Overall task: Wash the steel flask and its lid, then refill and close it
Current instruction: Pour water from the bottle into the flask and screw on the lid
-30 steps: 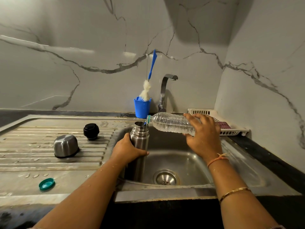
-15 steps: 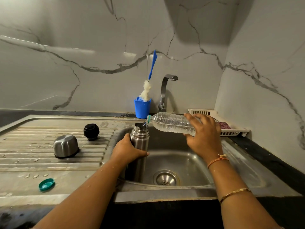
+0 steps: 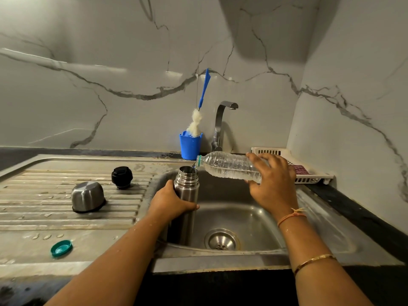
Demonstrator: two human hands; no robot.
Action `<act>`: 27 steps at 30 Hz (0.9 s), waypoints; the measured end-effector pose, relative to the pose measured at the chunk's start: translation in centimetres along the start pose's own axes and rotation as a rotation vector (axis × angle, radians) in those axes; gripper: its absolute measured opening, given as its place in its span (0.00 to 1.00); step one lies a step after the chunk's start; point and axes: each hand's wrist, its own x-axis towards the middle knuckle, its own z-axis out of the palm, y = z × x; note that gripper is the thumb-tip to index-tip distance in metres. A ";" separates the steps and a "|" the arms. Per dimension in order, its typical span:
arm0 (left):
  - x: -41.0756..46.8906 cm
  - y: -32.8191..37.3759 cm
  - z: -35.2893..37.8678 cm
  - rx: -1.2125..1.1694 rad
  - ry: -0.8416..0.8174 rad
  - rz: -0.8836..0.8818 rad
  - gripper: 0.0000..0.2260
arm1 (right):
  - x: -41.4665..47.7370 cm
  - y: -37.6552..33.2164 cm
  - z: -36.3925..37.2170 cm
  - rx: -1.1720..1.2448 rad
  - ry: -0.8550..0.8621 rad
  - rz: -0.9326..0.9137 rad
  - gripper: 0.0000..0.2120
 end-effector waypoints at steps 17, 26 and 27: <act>0.1 -0.1 0.0 0.008 0.015 0.031 0.33 | 0.0 0.1 0.2 -0.001 0.030 -0.021 0.33; 0.2 0.0 0.1 -0.034 0.035 0.043 0.36 | 0.0 0.3 0.4 -0.019 0.034 -0.039 0.33; 0.2 0.0 0.1 -0.033 0.034 0.041 0.36 | 0.0 0.3 0.4 -0.017 0.034 -0.039 0.33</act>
